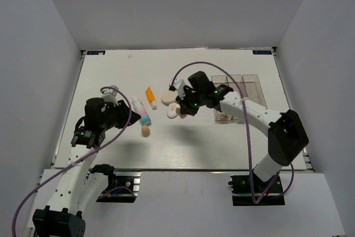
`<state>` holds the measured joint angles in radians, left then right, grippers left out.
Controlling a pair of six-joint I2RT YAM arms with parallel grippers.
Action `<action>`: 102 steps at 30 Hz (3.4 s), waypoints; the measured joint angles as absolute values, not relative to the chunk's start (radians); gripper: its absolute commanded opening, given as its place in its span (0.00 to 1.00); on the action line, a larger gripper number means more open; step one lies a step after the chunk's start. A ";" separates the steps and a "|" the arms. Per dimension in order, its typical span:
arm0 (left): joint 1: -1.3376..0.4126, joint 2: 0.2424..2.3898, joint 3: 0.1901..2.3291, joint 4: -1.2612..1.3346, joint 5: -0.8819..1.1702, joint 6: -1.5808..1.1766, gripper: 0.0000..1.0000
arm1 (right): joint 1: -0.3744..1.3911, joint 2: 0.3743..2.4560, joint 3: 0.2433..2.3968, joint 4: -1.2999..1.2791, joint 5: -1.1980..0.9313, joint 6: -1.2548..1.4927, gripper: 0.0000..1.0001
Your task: Organize the makeup
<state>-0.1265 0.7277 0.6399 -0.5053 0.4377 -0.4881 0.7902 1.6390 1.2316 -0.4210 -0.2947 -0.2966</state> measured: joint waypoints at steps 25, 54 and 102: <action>-0.387 1.131 0.796 -0.617 0.258 -0.416 0.66 | 0.326 1.621 1.262 -0.386 -0.033 -0.349 0.08; -0.570 1.380 0.833 -0.695 -0.158 -0.542 0.24 | 0.268 1.634 1.277 -0.423 -0.148 -0.340 0.46; -0.794 2.156 1.639 0.065 0.470 -0.626 0.42 | 0.125 1.240 0.979 -0.280 -0.072 -0.163 0.28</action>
